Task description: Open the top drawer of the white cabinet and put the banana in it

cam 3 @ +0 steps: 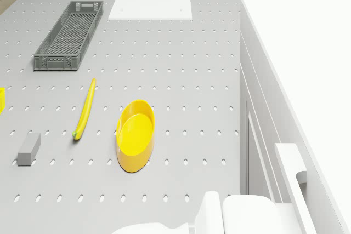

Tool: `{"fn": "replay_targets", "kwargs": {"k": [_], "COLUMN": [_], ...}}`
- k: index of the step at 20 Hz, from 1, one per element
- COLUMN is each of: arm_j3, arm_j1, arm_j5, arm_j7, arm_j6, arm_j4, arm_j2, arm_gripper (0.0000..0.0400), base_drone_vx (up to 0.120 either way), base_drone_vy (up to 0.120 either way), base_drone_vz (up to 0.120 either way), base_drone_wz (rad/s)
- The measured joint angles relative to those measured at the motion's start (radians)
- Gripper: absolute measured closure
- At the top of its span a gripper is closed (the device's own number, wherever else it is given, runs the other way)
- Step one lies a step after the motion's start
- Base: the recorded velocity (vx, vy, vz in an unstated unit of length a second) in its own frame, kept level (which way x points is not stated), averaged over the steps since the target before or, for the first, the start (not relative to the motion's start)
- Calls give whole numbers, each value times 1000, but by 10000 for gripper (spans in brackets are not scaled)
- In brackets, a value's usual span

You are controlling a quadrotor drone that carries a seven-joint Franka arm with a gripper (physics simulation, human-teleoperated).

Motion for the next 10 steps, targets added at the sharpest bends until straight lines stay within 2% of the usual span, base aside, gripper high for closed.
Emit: {"fn": "replay_targets", "kwargs": {"k": [4, 10], "arm_j3": [-9, -3], "arm_j1": [9, 13], "arm_j5": [8, 26], "arm_j7": [-13, -26], "arm_j6": [-6, -5], "arm_j4": [19, 30], "arm_j2": [29, 53], "arm_gripper": [0, 0], "base_drone_vx": [0, 0], "base_drone_vy": [0, 0], "base_drone_vz": [0, 0], "base_drone_wz": [0, 0]}}
